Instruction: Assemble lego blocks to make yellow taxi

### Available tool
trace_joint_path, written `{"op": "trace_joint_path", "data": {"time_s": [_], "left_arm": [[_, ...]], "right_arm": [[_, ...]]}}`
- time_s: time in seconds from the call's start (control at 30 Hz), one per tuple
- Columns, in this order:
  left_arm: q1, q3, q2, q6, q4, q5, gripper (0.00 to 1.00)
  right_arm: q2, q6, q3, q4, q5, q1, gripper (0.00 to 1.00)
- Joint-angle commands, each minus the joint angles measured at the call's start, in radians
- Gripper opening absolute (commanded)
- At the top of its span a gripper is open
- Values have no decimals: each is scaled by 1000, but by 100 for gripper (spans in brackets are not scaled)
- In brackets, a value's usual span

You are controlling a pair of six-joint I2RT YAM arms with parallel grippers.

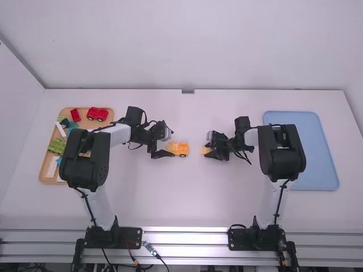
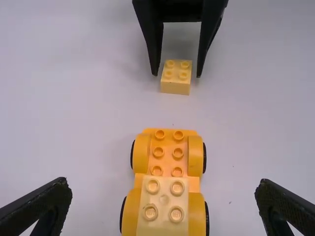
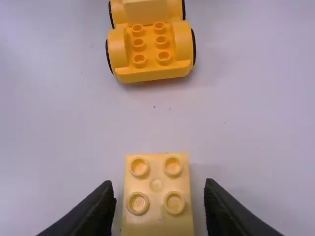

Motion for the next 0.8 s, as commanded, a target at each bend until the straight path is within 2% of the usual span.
{"op": "trace_joint_path", "data": {"time_s": [0.0, 0.23, 0.47, 0.63, 0.77], "left_arm": [[8, 12, 12, -5, -8, 33, 99], [7, 12, 12, -4, -12, 30, 99], [8, -5, 12, 5, -23, -44, 99], [7, -57, 12, -26, 81, -62, 99], [7, -75, 45, -78, 159, -70, 100]], "right_arm": [[15, -10, 3, 2, -7, 5, 40], [15, -10, 7, -4, -10, 5, 29], [13, -6, 26, -27, -27, 5, 26], [13, -14, 90, -113, -38, 18, 19], [13, -59, 142, -200, -33, 42, 17]]}}
